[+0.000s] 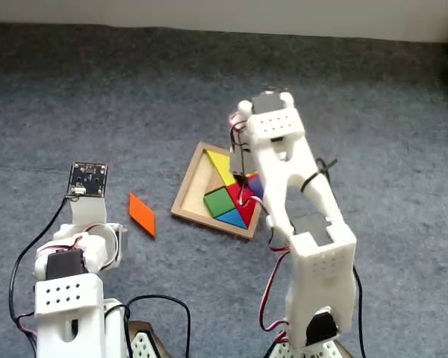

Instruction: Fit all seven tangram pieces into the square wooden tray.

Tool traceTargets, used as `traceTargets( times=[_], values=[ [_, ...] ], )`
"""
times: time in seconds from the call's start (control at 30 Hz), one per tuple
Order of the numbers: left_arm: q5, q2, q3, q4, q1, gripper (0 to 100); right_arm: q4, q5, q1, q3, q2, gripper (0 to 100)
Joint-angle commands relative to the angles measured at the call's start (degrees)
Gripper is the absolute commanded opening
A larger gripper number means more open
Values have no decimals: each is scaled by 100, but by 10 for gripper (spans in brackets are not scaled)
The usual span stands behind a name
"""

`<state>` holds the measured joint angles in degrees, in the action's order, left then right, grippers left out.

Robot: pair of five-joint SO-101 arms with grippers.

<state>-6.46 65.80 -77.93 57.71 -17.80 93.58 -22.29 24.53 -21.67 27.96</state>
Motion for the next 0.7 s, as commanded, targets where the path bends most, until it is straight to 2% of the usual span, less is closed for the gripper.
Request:
traceTargets(
  times=[0.0,0.2,0.37,0.67],
  values=[
    [26,75,13,-88,-57,185,31,695,778,-303,-145,115],
    [26,75,13,-88,-66,185,-541,1345,1455,-277,-136,115],
    [18,75,13,-79,-84,185,-1059,1389,1490,-251,-31,115],
    [9,75,13,-79,-66,185,-1068,1398,1736,-374,954,116]
  ],
)
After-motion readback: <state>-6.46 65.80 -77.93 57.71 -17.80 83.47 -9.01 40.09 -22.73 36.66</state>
